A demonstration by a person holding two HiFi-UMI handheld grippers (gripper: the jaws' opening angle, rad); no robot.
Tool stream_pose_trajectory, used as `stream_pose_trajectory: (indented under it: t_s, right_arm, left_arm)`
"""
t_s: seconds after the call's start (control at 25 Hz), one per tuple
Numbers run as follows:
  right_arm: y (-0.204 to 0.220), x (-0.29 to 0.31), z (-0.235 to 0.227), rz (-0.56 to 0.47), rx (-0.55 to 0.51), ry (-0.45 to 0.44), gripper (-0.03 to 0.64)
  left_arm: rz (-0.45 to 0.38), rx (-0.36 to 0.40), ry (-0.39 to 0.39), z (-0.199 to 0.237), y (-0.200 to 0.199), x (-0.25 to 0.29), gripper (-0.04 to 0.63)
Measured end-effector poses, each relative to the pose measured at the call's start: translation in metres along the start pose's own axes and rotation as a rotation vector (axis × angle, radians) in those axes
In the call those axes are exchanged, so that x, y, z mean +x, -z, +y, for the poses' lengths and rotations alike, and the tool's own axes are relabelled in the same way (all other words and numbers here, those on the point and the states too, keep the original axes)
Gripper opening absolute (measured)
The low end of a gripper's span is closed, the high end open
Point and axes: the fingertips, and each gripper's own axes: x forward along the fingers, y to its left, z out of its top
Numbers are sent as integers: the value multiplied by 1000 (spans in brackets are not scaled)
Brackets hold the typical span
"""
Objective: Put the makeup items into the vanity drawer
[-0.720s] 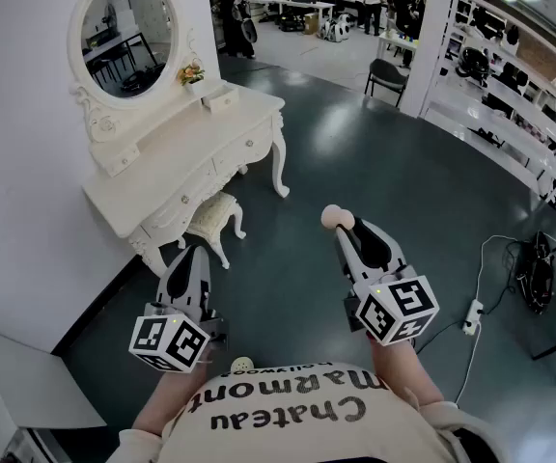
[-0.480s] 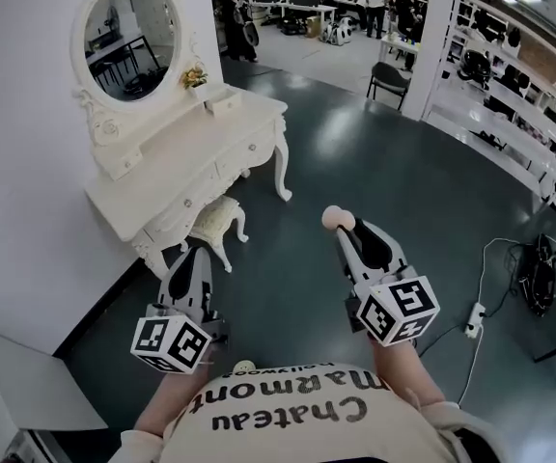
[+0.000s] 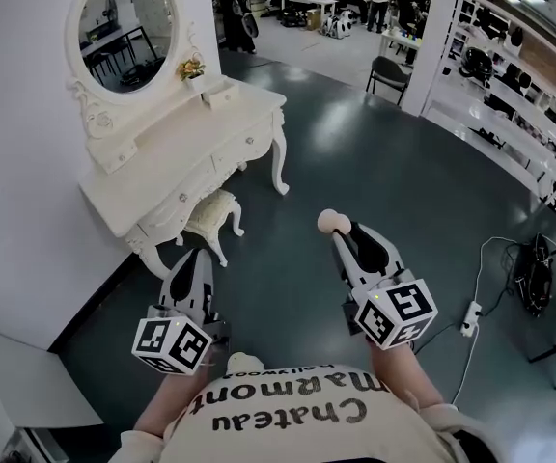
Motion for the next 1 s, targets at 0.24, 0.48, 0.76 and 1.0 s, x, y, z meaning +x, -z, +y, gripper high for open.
stream_pose_trajectory:
  t_s: [0.24, 0.48, 0.76, 1.0]
  right_arm:
    - [18, 19, -6, 48, 35, -22, 130]
    - [22, 59, -14, 71, 36, -41, 130]
    - [14, 122, -29, 50, 82, -20, 130]
    - [6, 183, -46, 33, 81, -2, 130]
  left_arm:
    - [37, -23, -1, 10, 15, 15, 9]
    - [54, -38, 45, 23, 15, 57, 9]
    - [52, -27, 74, 62, -5, 110, 9]
    - [56, -31, 94, 98, -17, 158, 9]
